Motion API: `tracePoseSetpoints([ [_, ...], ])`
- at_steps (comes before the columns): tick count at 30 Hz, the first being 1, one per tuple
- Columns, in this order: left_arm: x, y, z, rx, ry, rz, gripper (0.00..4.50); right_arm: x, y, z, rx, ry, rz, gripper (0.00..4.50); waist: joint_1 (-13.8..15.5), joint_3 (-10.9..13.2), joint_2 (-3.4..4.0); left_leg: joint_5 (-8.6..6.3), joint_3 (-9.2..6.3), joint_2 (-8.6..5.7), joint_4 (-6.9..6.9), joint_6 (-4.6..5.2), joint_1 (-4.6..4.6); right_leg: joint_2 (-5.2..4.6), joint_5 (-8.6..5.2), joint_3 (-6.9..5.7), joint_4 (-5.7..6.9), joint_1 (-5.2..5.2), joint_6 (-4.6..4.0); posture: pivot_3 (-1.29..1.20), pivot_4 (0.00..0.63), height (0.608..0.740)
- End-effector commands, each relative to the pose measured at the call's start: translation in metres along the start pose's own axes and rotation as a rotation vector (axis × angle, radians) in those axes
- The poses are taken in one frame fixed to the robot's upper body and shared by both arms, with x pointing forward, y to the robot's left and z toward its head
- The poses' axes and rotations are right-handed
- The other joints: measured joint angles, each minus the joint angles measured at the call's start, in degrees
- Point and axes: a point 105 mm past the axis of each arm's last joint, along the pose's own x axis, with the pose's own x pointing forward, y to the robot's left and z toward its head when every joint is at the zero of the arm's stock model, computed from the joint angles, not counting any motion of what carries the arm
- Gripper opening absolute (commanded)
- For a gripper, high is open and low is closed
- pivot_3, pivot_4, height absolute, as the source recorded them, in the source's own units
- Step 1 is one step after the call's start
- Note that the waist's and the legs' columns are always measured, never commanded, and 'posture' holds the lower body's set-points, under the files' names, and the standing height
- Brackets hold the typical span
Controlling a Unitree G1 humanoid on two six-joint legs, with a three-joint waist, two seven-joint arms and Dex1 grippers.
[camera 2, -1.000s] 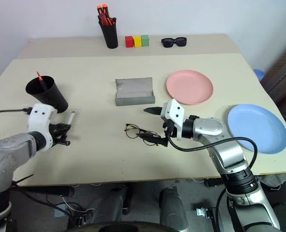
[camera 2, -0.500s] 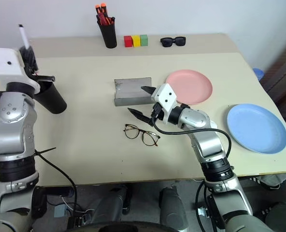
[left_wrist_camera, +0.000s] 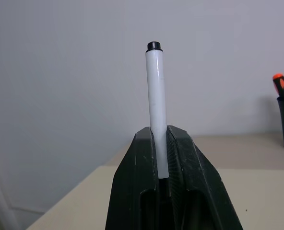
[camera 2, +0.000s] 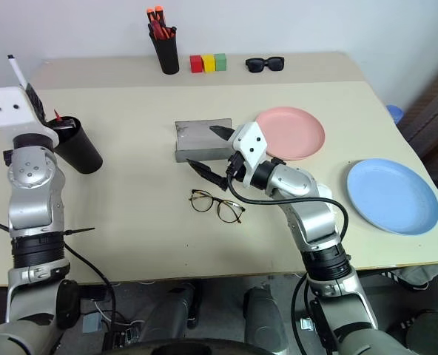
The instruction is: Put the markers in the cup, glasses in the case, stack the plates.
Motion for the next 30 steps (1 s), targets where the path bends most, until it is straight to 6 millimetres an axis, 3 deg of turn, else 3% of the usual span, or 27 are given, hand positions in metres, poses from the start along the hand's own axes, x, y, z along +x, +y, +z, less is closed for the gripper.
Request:
tracePoseSetpoints([
  [1,0.000,0.006,0.006,0.015,-0.032,0.031,0.84,-0.003,0.002,0.015,-0.025,-0.044,0.008,4.50,0.02,0.00,0.00,0.00,0.00,0.00,0.00,0.00,0.00,0.00,0.00,0.00,0.00,0.00,0.00,0.00,0.150,0.740],
  [2,-0.001,0.006,0.006,0.019,-0.029,0.034,1.18,-0.003,0.002,0.014,-0.024,-0.043,0.012,4.50,0.02,0.00,0.00,0.00,0.00,0.00,0.00,0.00,0.00,0.00,0.00,0.00,0.00,0.00,0.00,0.00,0.150,0.740],
  [8,-0.002,0.006,0.003,0.014,-0.016,0.047,4.23,-0.002,0.006,0.014,-0.019,-0.041,0.030,4.50,0.03,0.00,0.00,0.00,0.00,0.00,0.00,0.00,0.00,0.00,0.00,0.00,0.00,0.00,0.00,0.00,0.150,0.740],
  [12,-0.003,0.000,0.006,-0.022,-0.026,0.020,4.23,-0.003,0.006,0.013,-0.018,-0.036,0.035,4.50,0.02,0.00,0.00,0.00,0.00,0.00,0.01,0.00,0.00,0.01,0.00,-0.01,0.01,0.00,0.00,0.00,0.150,0.740],
  [17,-0.011,-0.067,0.037,-0.143,-0.062,-0.377,4.38,-0.024,0.002,0.004,-0.029,0.041,0.065,4.50,0.52,0.00,-0.02,0.00,-0.05,-0.01,0.10,0.00,-0.03,0.00,0.00,-0.07,-0.02,0.10,0.00,0.00,0.150,0.740],
  [20,-0.033,-0.118,0.026,-0.081,0.062,-0.711,4.38,-0.037,-0.004,0.003,-0.048,0.093,0.065,4.50,0.66,0.01,-0.01,0.00,-0.03,-0.01,0.16,0.00,-0.01,0.00,-0.01,-0.06,-0.03,0.16,-0.02,0.00,0.150,0.740],
  [24,-0.056,-0.157,0.006,0.025,0.193,-1.022,4.38,-0.054,-0.005,0.001,-0.072,0.177,0.086,4.50,-0.03,0.01,0.00,0.00,-0.01,0.01,0.12,0.01,0.01,0.02,-0.02,-0.06,-0.02,0.14,-0.03,0.00,0.150,0.740],
  [30,-0.065,-0.191,-0.014,0.080,0.307,-1.280,4.38,-0.079,-0.001,-0.004,-0.077,0.295,0.119,4.50,0.00,0.02,0.00,0.00,0.00,0.06,0.11,0.02,-0.01,0.04,-0.03,-0.06,-0.04,0.10,-0.03,0.00,0.150,0.740],
])
